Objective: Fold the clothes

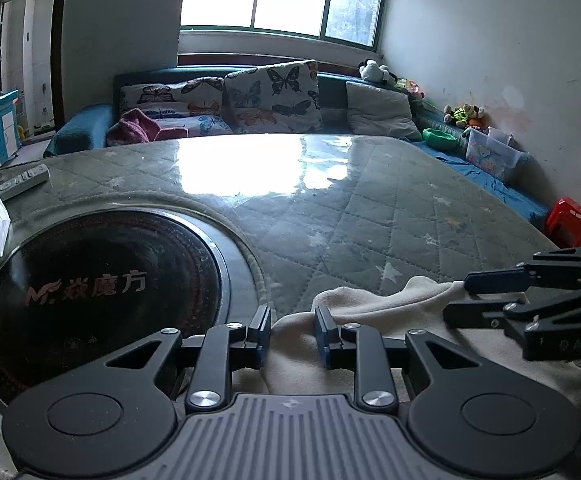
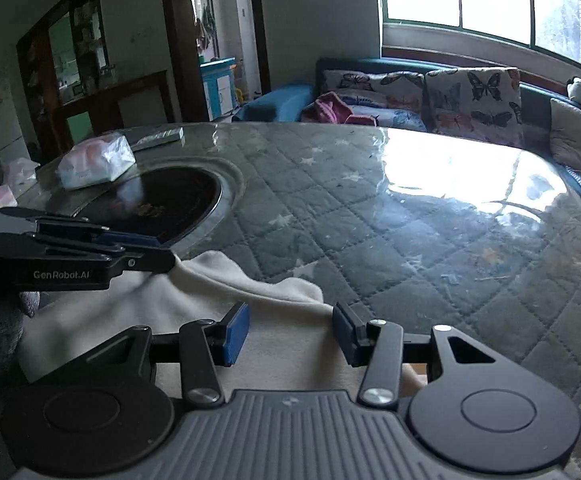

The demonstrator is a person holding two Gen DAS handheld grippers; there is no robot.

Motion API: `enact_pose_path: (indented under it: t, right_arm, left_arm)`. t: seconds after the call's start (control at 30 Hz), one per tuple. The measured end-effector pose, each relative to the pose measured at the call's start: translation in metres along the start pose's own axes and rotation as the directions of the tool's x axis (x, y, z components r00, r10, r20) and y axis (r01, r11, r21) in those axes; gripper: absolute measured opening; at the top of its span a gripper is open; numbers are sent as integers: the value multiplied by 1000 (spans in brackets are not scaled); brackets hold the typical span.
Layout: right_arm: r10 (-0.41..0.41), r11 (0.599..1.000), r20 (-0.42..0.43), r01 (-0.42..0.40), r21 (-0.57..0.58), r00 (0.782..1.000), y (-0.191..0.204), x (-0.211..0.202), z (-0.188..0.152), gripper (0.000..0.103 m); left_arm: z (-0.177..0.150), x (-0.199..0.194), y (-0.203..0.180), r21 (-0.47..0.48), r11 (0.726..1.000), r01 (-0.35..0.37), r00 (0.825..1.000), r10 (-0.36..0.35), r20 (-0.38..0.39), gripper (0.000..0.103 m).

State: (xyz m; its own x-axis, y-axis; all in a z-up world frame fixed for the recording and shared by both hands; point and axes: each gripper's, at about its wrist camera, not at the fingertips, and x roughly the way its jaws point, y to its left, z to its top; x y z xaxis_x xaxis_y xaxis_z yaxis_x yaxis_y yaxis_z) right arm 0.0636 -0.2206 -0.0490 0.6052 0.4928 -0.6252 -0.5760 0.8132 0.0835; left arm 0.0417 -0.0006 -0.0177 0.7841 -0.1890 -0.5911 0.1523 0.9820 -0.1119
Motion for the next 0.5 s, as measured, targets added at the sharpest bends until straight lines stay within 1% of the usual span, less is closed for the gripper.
enact_pose_path:
  t: [0.1, 0.2, 0.27, 0.33, 0.5]
  right_arm:
    - [-10, 1000, 13, 10, -22, 1000, 5, -13, -3, 48]
    - [-12, 996, 9, 12, -84, 1000, 18, -21, -9, 49]
    - [-8, 993, 2, 8, -121, 1000, 27, -22, -14, 53]
    - [-5, 988, -5, 4, -152, 1000, 36, -23, -18, 53]
    - [3, 984, -10, -4, -176, 1000, 46, -30, -25, 53]
  left_arm:
    - [-2, -12, -6, 11, 1000, 27, 999, -28, 17, 26]
    - [-10, -25, -19, 46, 996, 76, 997, -78, 27, 26]
    - [-18, -33, -29, 74, 992, 105, 994, -107, 25, 26]
    - [-26, -38, -38, 96, 987, 127, 991, -129, 19, 26]
    - [-42, -47, -49, 146, 979, 141, 990, -143, 4, 26]
